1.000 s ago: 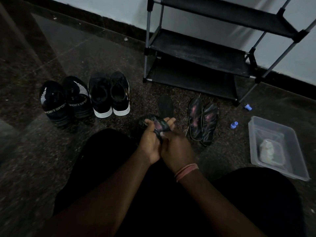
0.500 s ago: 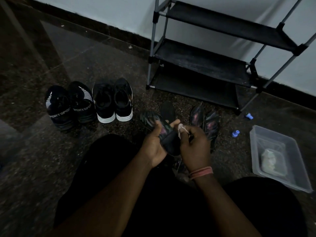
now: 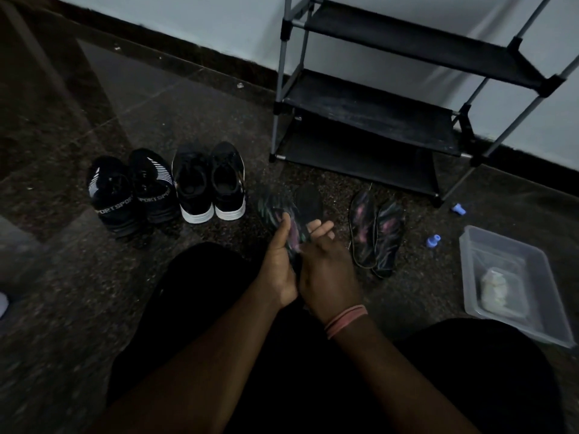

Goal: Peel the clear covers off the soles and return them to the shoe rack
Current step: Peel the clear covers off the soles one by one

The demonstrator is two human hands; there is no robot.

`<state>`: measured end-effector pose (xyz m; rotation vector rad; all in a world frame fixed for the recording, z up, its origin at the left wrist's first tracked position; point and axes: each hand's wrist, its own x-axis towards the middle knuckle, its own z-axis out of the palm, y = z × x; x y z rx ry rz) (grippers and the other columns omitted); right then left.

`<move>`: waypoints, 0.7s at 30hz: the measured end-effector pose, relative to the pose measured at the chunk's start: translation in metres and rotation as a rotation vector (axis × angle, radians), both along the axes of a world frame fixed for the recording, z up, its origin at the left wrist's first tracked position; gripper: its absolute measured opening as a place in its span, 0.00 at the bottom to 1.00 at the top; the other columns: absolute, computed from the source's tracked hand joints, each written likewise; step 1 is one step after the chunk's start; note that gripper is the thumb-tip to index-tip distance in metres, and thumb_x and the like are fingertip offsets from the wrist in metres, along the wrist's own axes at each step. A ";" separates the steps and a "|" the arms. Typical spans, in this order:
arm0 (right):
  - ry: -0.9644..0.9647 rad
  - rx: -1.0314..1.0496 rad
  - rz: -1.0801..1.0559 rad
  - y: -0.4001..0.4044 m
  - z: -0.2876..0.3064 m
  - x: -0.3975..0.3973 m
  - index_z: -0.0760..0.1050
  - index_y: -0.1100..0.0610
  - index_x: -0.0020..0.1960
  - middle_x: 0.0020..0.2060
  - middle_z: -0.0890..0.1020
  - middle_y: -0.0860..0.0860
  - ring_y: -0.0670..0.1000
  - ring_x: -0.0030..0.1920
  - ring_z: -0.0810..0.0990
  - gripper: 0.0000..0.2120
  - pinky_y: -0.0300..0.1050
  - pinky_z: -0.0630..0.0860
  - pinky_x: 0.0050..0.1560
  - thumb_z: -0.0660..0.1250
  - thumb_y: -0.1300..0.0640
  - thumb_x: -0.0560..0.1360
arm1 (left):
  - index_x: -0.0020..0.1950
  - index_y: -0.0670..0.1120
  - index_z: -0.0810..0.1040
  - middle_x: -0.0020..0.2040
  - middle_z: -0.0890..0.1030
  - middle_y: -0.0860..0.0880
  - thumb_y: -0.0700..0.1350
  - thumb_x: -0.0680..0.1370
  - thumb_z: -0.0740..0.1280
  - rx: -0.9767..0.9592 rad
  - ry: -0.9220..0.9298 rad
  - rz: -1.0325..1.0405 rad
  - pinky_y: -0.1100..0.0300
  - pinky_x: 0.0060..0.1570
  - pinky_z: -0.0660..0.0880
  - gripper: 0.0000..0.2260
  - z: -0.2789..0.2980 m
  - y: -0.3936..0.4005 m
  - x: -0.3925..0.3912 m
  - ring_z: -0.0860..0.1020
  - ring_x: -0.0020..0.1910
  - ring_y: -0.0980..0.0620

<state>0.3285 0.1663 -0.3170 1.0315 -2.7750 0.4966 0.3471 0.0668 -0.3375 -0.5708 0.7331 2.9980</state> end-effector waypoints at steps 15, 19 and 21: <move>-0.112 -0.095 0.060 0.005 0.008 0.004 0.82 0.55 0.46 0.42 0.81 0.57 0.57 0.41 0.79 0.09 0.48 0.76 0.42 0.63 0.56 0.73 | 0.76 0.42 0.70 0.73 0.76 0.43 0.76 0.74 0.48 -0.014 0.010 0.045 0.48 0.77 0.61 0.46 -0.015 0.001 -0.011 0.70 0.75 0.46; 0.030 -0.100 -0.122 0.013 0.011 -0.024 0.81 0.56 0.42 0.42 0.82 0.57 0.58 0.42 0.79 0.09 0.51 0.76 0.43 0.62 0.57 0.73 | 0.75 0.43 0.73 0.72 0.77 0.46 0.76 0.74 0.47 -0.030 0.016 -0.015 0.47 0.74 0.67 0.45 -0.018 0.010 -0.013 0.74 0.72 0.47; -0.056 -0.112 -0.060 0.007 0.007 -0.009 0.81 0.56 0.45 0.42 0.81 0.57 0.57 0.42 0.79 0.08 0.47 0.75 0.42 0.63 0.58 0.73 | 0.76 0.44 0.72 0.72 0.77 0.46 0.76 0.71 0.49 -0.059 -0.011 0.009 0.49 0.74 0.66 0.46 -0.019 0.009 -0.014 0.75 0.71 0.49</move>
